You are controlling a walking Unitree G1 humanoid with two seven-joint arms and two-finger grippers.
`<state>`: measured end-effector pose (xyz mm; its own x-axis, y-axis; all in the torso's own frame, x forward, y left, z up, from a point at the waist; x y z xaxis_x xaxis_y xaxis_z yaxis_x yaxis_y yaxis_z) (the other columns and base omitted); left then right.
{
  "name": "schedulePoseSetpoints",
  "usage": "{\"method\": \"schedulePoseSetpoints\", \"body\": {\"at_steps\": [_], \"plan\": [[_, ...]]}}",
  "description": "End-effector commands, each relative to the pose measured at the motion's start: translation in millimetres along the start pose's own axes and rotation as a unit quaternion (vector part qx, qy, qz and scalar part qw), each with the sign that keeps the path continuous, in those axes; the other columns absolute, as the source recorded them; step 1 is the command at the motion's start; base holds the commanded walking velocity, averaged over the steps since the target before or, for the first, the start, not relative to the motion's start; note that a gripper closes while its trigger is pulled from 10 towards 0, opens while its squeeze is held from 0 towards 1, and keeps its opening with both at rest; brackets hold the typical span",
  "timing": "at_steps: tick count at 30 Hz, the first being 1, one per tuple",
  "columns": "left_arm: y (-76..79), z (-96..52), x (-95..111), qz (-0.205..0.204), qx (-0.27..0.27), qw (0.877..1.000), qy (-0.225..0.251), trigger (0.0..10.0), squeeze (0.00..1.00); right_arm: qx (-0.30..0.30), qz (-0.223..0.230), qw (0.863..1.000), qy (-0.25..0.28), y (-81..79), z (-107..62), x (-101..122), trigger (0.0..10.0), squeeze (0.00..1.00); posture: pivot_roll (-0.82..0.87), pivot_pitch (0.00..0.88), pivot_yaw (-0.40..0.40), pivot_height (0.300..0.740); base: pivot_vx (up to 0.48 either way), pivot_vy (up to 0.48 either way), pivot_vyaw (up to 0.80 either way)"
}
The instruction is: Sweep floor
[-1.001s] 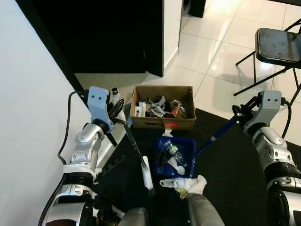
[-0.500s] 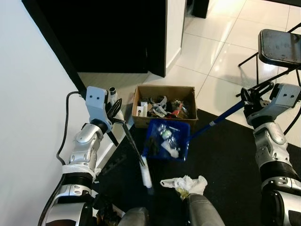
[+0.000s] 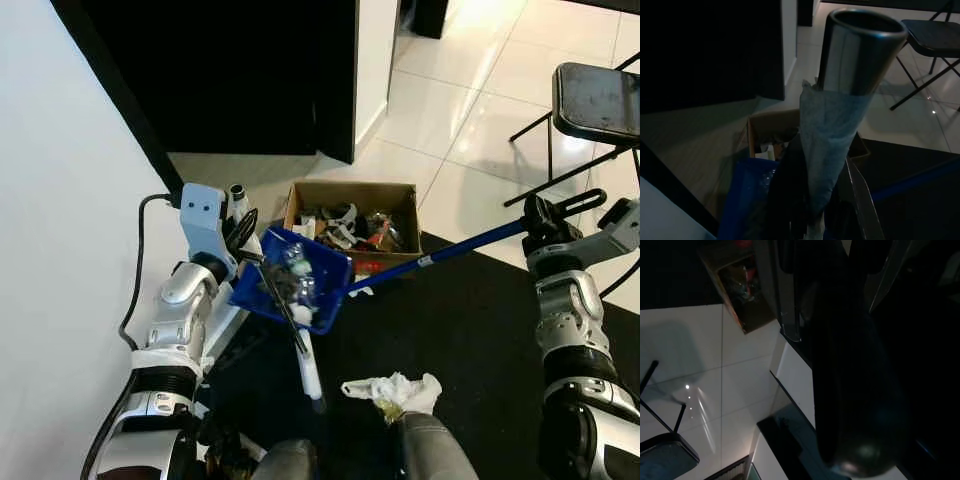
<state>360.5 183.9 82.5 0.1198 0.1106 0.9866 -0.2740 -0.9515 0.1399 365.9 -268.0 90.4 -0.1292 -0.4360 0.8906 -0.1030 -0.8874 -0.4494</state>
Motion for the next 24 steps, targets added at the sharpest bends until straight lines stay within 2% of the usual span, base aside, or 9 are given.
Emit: {"method": "schedulePoseSetpoints", "body": {"at_steps": [1, 11, 24], "plan": [[-6.6, 0.0, 7, 0.008, 0.003, 1.0, 0.008, 10.0, 0.0, 0.001, 0.006, 1.0, 0.028, -0.5, 4.8, 15, 10.0, 0.0, 0.01, 0.008, 0.044, 0.74, 0.0, 0.0, 0.0], [-7.0, 0.2, 7, 0.011, 0.005, 1.0, 0.007, 10.0, 0.0, -0.007, -0.013, 1.0, 0.012, 4.5, 4.3, 13, 10.0, 0.0, 0.01, 0.011, 0.043, 0.74, 0.0, 0.0, 0.0], [-6.0, -0.3, 5, 0.012, 0.003, 1.0, 0.003, 10.0, 0.0, -0.065, -0.024, 0.997, 0.017, 30.7, -2.6, 18, 10.0, 0.0, 0.0, 0.011, 0.047, 0.74, 0.0, 0.0, 0.0]]}}
Point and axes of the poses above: a point about 5 cm out from each wrist's last joint towards the gripper, its own z axis pointing out of the wrist towards the gripper, its own x axis along the axis of the wrist's last joint, y = z × x, the point moved 5 cm from there along z, pointing out of the wrist towards the gripper, and after that the axes turned 7 degrees about -z, right-handed, at the moved point
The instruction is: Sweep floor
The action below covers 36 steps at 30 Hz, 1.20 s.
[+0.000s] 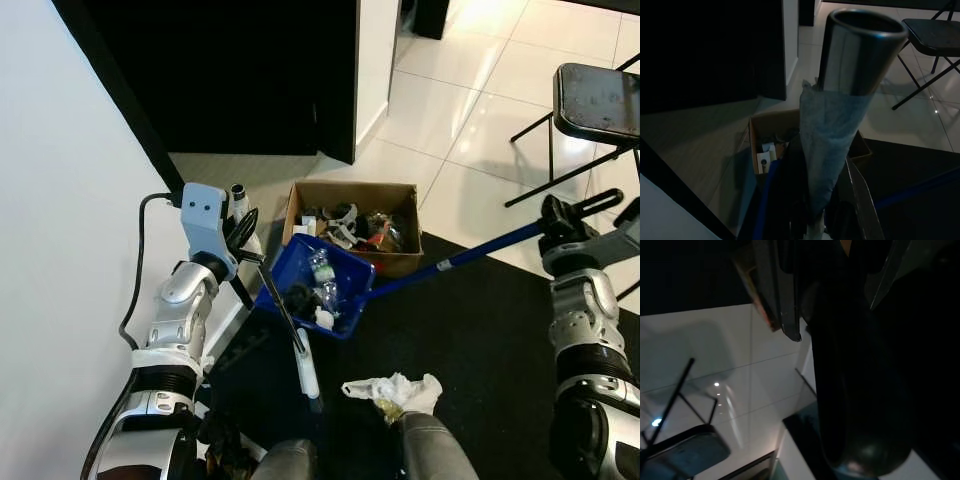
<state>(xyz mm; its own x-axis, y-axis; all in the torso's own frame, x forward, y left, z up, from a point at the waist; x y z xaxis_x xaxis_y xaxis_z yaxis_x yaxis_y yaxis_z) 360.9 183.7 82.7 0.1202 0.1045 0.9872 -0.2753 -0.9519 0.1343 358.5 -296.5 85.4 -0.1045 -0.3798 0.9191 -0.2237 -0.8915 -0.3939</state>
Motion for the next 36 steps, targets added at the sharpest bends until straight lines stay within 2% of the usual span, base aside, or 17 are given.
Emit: {"method": "schedulePoseSetpoints", "body": {"at_steps": [1, 4, 5, 8, 10, 15, 21, 25, 28, 36], "plan": [[-5.8, -0.7, 5, 0.009, 0.003, 1.0, 0.005, 10.0, 0.0, -0.015, 0.009, 0.999, 0.027, 5.9, 1.5, 12, 10.0, 0.0, 0.0, 0.011, 0.048, 0.74, 0.0, 0.0, 0.0], [-5.1, -0.4, 6, 0.008, 0.001, 1.0, 0.007, 10.0, 0.0, -0.042, 0.002, 0.998, 0.045, 18.0, 7.5, 29, 10.0, 0.0, 0.0, 0.009, 0.048, 0.74, 0.0, 0.0, 0.0], [-5.1, -0.4, 6, 0.008, 0.001, 1.0, 0.007, 10.0, 0.0, -0.042, 0.002, 0.998, 0.045, 18.0, 7.5, 29, 10.0, 0.0, 0.0, 0.009, 0.048, 0.74, 0.0, 0.0, 0.0], [-5.1, -0.1, 7, 0.007, -0.001, 1.0, 0.009, 10.0, 0.0, -0.054, -0.01, 0.997, 0.063, 23.5, 16.1, 50, 10.0, 0.0, 0.0, 0.007, 0.047, 0.74, 0.0, 0.0, 0.0], [-5.4, 0.3, 8, 0.008, -0.001, 1.0, 0.01, 10.0, 0.0, -0.052, -0.018, 0.996, 0.074, 21.6, 24.0, 65, 10.0, 0.0, 0.0, 0.008, 0.046, 0.74, 0.0, 0.0, 0.0], [-5.7, 0.7, 10, 0.008, 0.0, 1.0, 0.014, 10.0, 0.0, -0.038, -0.03, 0.995, 0.082, 10.1, 36.4, 83, 10.0, 0.0, 0.01, 0.015, 0.038, 0.74, 0.0, 0.0, 0.0], [-9.0, -0.1, 11, 0.012, 0.008, 1.0, 0.015, 10.0, 0.0, -0.025, -0.049, 0.995, 0.079, 0.4, 45.0, 93, 10.0, 0.0, 0.01, 0.031, 0.028, 0.74, 0.0, 0.0, 0.0], [-13.1, 1.0, 18, 0.02, 0.014, 0.999, 0.022, 10.0, 0.0, -0.02, -0.068, 0.995, 0.071, -5.2, 51.2, 99, 10.0, 0.0, 0.03, 0.064, 0.01, 0.74, 0.0, 0.0, 0.0], [-17.3, 2.6, 31, 0.026, 0.017, 0.999, 0.037, 10.0, 0.0, -0.017, -0.085, 0.994, 0.07, -10.4, 56.9, 110, 10.0, 0.0, 0.06, 0.133, 0.001, 0.74, 0.0, 0.0, 0.0], [-21.5, -1.5, 48, 0.028, 0.013, 0.998, 0.055, 10.0, 0.0, -0.025, -0.096, 0.992, 0.078, -10.9, 61.9, 129, 10.0, 0.0, 0.08, 0.195, 0.007, 0.74, 0.0, 0.0, 0.0]]}}
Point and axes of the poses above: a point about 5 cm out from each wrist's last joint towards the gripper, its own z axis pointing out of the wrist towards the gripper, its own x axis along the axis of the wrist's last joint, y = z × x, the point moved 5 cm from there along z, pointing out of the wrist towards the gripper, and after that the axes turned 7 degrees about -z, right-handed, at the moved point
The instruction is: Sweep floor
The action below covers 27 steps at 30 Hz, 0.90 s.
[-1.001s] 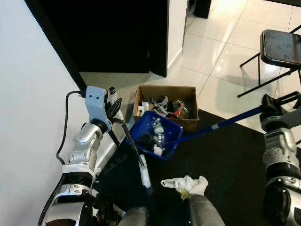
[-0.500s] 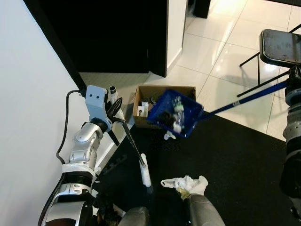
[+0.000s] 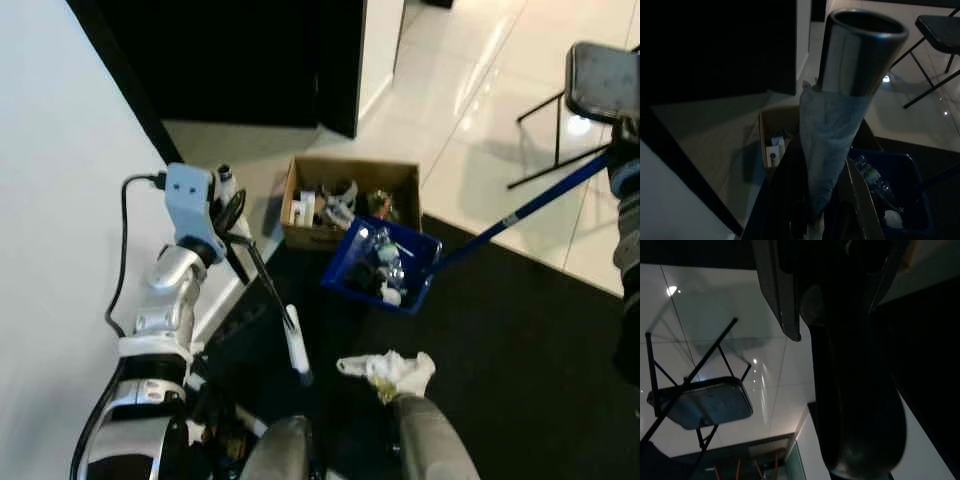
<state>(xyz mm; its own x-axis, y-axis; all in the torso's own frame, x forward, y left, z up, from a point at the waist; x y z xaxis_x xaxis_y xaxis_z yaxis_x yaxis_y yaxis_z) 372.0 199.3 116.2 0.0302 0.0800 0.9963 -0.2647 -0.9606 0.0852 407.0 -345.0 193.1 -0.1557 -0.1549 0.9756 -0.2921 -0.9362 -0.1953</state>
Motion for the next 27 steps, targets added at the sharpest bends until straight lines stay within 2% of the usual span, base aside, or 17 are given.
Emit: {"method": "schedulePoseSetpoints", "body": {"at_steps": [1, 13, 16, 18, 19, 20, 22, 27], "plan": [[-8.8, -3.6, 11, 0.004, 0.006, 1.0, 0.015, 10.0, 0.0, -0.006, 0.009, 1.0, 0.022, 2.6, 3.9, 16, 10.0, 0.0, 0.08, 0.195, 0.007, 0.74, 0.0, 0.0, 0.0], [-5.8, -8.0, 15, -0.001, 0.002, 1.0, 0.024, 10.0, 0.0, -0.002, 0.012, 0.998, 0.065, -2.4, 14.5, 56, 10.0, 0.0, 0.09, 0.196, 0.004, 0.74, 0.0, 0.0, 0.0], [-6.2, -7.8, 15, -0.001, 0.004, 1.0, 0.024, 10.0, 0.0, -0.008, -0.013, 0.997, 0.074, -2.0, 15.9, 65, 10.0, 0.0, 0.09, 0.192, 0.003, 0.74, 0.0, 0.0, 0.0], [-6.7, -7.7, 16, -0.002, 0.005, 1.0, 0.024, 10.0, 0.0, -0.022, -0.07, 0.994, 0.079, -1.2, 17.1, 74, 10.0, 0.0, 0.09, 0.192, 0.003, 0.74, 0.0, 0.0, 0.0], [-6.7, -7.8, 16, -0.002, 0.005, 1.0, 0.024, 10.0, 0.0, -0.026, -0.09, 0.992, 0.081, -1.5, 17.5, 76, 10.0, 0.0, 0.09, 0.192, 0.003, 0.74, 0.0, 0.0, 0.0], [-6.7, -7.8, 16, -0.002, 0.005, 1.0, 0.024, 10.0, 0.0, -0.026, -0.09, 0.992, 0.081, -1.5, 17.5, 76, 10.0, 0.0, 0.09, 0.192, 0.003, 0.74, 0.0, 0.0, 0.0], [-6.8, -8.2, 17, -0.002, 0.005, 1.0, 0.023, 10.0, 0.0, -0.023, -0.135, 0.986, 0.093, -9.5, 19.3, 85, 10.0, 0.0, 0.1, 0.193, 0.002, 0.74, 0.0, 0.0, 0.0], [-7.1, -8.6, 16, -0.002, 0.005, 1.0, 0.022, 10.0, 0.0, -0.021, -0.151, 0.982, 0.107, -18.0, 20.9, 92, 10.0, 0.0, 0.1, 0.19, 0.002, 0.74, 0.0, 0.0, 0.0]]}}
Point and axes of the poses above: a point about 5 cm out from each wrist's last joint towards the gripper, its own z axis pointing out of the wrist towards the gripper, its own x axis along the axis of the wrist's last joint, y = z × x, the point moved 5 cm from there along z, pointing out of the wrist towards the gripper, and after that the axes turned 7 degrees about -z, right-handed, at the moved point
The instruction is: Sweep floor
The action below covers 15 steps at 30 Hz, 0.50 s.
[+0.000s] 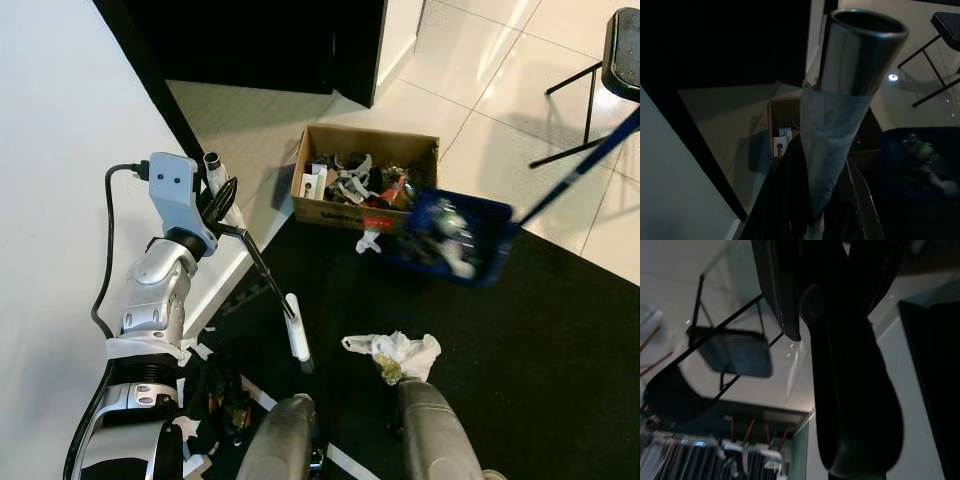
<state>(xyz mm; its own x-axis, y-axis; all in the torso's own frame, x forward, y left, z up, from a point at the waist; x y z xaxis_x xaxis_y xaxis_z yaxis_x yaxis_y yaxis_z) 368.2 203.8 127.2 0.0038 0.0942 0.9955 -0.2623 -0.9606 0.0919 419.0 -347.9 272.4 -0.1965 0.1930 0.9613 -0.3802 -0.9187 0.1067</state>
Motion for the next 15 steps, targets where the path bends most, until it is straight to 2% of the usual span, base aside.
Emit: {"method": "schedulePoseSetpoints", "body": {"at_steps": [1, 3, 5, 6, 7, 8, 10, 11, 13, 14, 15], "plan": [[-4.6, -3.6, 5, 0.002, 0.004, 1.0, 0.007, 10.0, 0.0, -0.009, 0.006, 1.0, 0.028, 3.2, 3.2, 15, 10.0, 0.0, 0.1, 0.19, 0.002, 0.74, 0.0, 0.0, 0.0], [-4.6, -3.6, 5, 0.002, 0.004, 1.0, 0.007, 10.0, 0.0, -0.009, 0.008, 1.0, 0.028, 2.6, 3.4, 16, 10.0, 0.0, 0.1, 0.19, 0.001, 0.74, 0.0, 0.0, 0.0], [-5.0, -3.3, 5, 0.002, 0.005, 1.0, 0.008, 10.0, 0.0, -0.012, 0.039, 0.999, 0.028, 2.2, 3.0, 14, 10.0, 0.0, 0.1, 0.184, 0.001, 0.74, 0.0, 0.0, 0.0], [-5.0, -3.3, 5, 0.002, 0.005, 1.0, 0.008, 10.0, 0.0, -0.012, 0.039, 0.999, 0.028, 2.2, 3.0, 14, 10.0, 0.0, 0.1, 0.184, 0.001, 0.74, 0.0, 0.0, 0.0], [-5.2, -3.3, 5, 0.002, 0.005, 1.0, 0.008, 10.0, 0.0, -0.015, 0.062, 0.998, 0.026, 2.8, 2.4, 12, 10.0, 0.0, 0.1, 0.184, 0.001, 0.74, 0.0, 0.0, 0.0], [-5.2, -3.3, 5, 0.002, 0.005, 1.0, 0.008, 10.0, 0.0, -0.015, 0.062, 0.998, 0.026, 2.8, 2.4, 12, 10.0, 0.0, 0.1, 0.184, 0.001, 0.74, 0.0, 0.0, 0.0], [-5.2, -3.1, 5, 0.002, 0.005, 1.0, 0.007, 10.0, 0.0, -0.01, 0.143, 0.989, 0.021, 1.6, -0.1, 3, 10.0, 0.0, 0.1, 0.174, 0.004, 0.74, 0.0, 0.0, 0.0], [-5.2, -3.1, 5, 0.002, 0.005, 1.0, 0.007, 10.0, 0.0, -0.01, 0.143, 0.989, 0.021, 1.6, -0.1, 3, 10.0, 0.0, 0.1, 0.174, 0.004, 0.74, 0.0, 0.0, 0.0], [-5.4, -2.6, 4, 0.0, 0.006, 1.0, 0.007, 10.0, 0.0, -0.005, 0.233, 0.972, 0.01, -1.6, -4.5, -12, 10.0, 0.0, 0.09, 0.155, 0.008, 0.74, 0.0, 0.0, 0.0], [-5.5, -2.1, 3, -0.001, 0.006, 1.0, 0.007, 10.0, 0.0, -0.005, 0.261, 0.965, 0.006, -3.1, -7.1, -18, 10.0, 0.0, 0.09, 0.148, 0.009, 0.74, 0.0, 0.0, 0.0], [-5.5, -2.1, 3, -0.001, 0.006, 1.0, 0.007, 10.0, 0.0, -0.005, 0.261, 0.965, 0.006, -3.1, -7.1, -18, 10.0, 0.0, 0.09, 0.148, 0.009, 0.74, 0.0, 0.0, 0.0]]}}
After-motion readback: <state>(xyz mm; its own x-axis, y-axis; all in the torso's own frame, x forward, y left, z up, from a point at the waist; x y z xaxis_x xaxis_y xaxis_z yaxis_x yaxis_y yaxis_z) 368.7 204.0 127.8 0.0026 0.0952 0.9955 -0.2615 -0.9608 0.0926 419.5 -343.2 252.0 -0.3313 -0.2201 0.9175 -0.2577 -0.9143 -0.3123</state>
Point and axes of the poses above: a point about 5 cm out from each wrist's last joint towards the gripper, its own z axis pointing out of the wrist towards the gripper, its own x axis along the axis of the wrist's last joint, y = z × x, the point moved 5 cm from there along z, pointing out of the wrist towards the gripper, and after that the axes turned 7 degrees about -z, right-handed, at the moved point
